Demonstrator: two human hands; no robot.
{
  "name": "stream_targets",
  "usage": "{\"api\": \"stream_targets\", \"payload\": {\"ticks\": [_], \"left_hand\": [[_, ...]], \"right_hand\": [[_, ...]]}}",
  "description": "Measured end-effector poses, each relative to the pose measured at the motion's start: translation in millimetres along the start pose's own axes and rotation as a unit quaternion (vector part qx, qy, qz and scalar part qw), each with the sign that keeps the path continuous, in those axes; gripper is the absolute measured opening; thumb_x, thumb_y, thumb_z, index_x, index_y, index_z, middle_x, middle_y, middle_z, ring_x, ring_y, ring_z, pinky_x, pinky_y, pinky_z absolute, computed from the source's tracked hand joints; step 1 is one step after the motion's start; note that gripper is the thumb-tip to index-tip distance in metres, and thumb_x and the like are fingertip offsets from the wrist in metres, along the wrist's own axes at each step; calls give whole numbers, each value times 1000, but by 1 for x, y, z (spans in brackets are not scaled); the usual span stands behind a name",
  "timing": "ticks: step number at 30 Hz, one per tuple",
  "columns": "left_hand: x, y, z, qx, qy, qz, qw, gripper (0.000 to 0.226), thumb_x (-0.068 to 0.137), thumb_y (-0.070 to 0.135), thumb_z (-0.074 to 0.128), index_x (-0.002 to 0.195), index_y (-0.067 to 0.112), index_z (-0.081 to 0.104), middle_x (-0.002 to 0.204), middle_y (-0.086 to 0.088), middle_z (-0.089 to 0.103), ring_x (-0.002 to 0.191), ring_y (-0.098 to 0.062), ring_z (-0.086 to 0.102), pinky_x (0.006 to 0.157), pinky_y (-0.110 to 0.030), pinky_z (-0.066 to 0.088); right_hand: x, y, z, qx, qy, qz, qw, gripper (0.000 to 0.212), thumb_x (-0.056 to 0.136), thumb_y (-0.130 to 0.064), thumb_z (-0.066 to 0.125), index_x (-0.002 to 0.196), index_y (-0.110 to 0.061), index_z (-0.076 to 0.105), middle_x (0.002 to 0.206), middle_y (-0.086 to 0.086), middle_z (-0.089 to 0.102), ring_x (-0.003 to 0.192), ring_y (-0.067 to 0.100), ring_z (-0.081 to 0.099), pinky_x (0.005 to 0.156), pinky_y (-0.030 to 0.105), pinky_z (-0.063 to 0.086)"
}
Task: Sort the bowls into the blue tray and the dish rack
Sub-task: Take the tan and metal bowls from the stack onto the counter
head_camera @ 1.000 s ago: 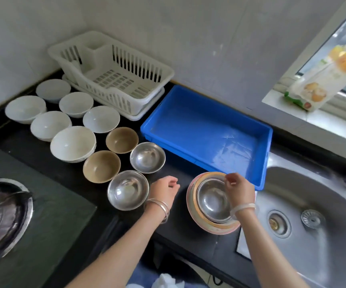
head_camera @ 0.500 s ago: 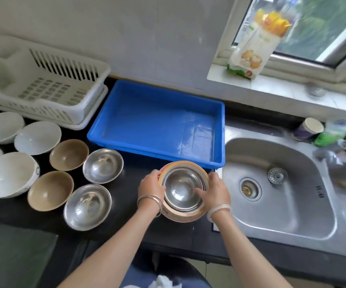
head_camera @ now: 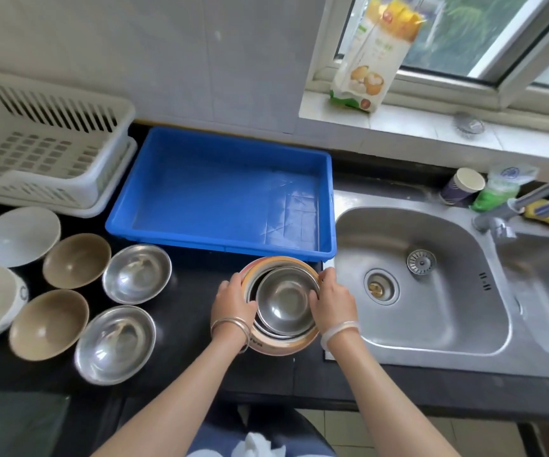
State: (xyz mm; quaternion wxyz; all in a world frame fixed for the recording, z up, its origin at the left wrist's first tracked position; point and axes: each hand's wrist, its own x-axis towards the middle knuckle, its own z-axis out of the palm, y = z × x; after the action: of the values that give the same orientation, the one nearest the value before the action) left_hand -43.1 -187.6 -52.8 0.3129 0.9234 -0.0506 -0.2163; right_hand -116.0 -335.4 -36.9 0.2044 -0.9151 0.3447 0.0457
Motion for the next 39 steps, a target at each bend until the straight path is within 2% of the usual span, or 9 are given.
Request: {"api": "stream_targets", "payload": {"ticks": [3, 8, 12, 14, 17, 23, 30, 36, 39], "left_hand": [[0, 2, 0, 3, -6, 7, 1000, 34, 79, 11, 62, 111, 15, 51, 108, -7, 57, 84, -22, 56, 71, -31, 49], [0, 9, 1, 9, -19, 16, 1000, 36, 78, 11, 61, 113, 15, 52, 104, -6, 60, 81, -18, 53, 72, -30, 50], [-2, 14, -6, 3, -18, 40, 999, 36, 81, 15, 57, 113, 21, 43, 91, -3, 59, 77, -22, 60, 68, -34, 54], [-3, 17, -10, 16, -14, 56, 998, 28, 83, 15, 52, 106, 21, 38, 84, -3, 58, 73, -25, 61, 63, -35, 54], [-3, 23, -15, 50, -12, 78, 996, 12, 84, 14, 47, 89, 20, 37, 82, -6, 58, 71, -25, 56, 61, -33, 48], [0, 28, -21, 64, 37, 97, 993, 7, 86, 15, 51, 85, 10, 55, 99, -6, 57, 88, -23, 52, 69, -31, 46], [5, 33, -37, 18, 49, 94, 994, 14, 90, 19, 50, 94, 15, 64, 88, -3, 69, 78, -19, 63, 65, -29, 51], [7, 22, -67, -34, 81, 58, 994, 12, 88, 20, 54, 90, 17, 66, 86, 1, 71, 71, -12, 59, 54, -18, 39], [5, 9, -86, -49, 92, 40, 994, 13, 86, 19, 55, 90, 16, 68, 88, -1, 72, 80, -19, 65, 70, -30, 52]], "right_hand": [[0, 1, -4, -4, 2, 4, 1000, 22, 90, -9, 41, 111, -3, 42, 94, 23, 66, 85, 42, 60, 59, 34, 29], [1, 4, -14, -3, -12, 14, 1000, 5, 91, -11, 41, 95, -13, 39, 93, 22, 66, 82, 39, 59, 59, 32, 30], [0, 7, -18, -6, 29, 8, 1000, 14, 91, -13, 43, 100, -6, 51, 104, 16, 60, 92, 35, 56, 67, 35, 39], [0, 6, -20, 4, 44, -5, 999, 15, 91, -12, 45, 100, -3, 53, 106, 16, 58, 95, 34, 54, 72, 35, 40], [0, 5, -20, 41, 55, -5, 998, 10, 90, -9, 45, 94, -3, 53, 97, 17, 62, 88, 34, 55, 64, 32, 33], [2, 8, -26, 111, 57, 42, 991, 10, 88, -11, 53, 93, -6, 60, 89, 17, 68, 84, 38, 59, 65, 32, 36], [8, 4, -48, 159, 59, 54, 984, 14, 88, -16, 57, 97, -8, 65, 91, 13, 72, 84, 32, 62, 67, 27, 39], [16, -21, -64, 199, 55, 24, 978, 10, 86, -17, 58, 89, -13, 67, 79, 4, 66, 74, 23, 57, 67, 23, 35], [22, -37, -66, 220, 38, 5, 975, 10, 86, -17, 59, 88, -15, 68, 77, 3, 65, 69, 21, 56, 65, 24, 39]]}}
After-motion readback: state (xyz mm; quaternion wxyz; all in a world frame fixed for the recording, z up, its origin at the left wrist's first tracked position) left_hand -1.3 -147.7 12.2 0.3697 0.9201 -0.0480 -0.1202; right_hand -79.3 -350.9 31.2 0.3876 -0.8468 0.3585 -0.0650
